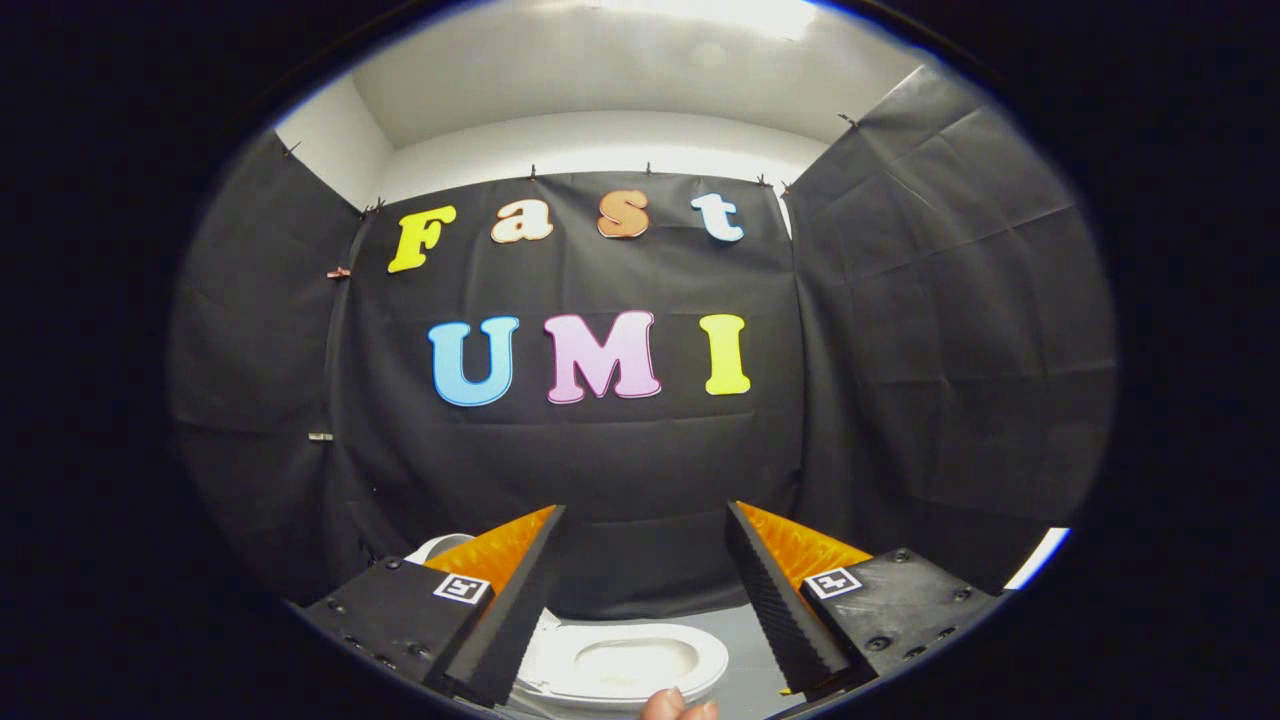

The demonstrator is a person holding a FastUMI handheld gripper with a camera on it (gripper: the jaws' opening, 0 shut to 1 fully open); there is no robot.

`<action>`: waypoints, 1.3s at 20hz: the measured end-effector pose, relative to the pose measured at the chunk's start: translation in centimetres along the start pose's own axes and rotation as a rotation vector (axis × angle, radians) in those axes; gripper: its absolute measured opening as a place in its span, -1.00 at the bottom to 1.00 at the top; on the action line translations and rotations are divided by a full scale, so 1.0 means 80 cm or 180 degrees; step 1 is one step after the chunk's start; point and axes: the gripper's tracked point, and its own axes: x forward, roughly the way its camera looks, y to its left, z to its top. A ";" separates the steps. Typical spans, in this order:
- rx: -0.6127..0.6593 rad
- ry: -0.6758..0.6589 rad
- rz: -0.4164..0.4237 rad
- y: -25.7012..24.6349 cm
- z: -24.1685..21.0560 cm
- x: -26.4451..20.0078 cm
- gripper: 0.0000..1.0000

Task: Open the toilet lid.

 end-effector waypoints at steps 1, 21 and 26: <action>-0.0034 0.0006 0.0001 0.000 0.000 -0.001 0.96; -0.0119 0.0052 -0.0001 0.007 -0.013 -0.002 0.97; -0.0107 0.0046 0.0006 0.008 -0.014 -0.002 0.97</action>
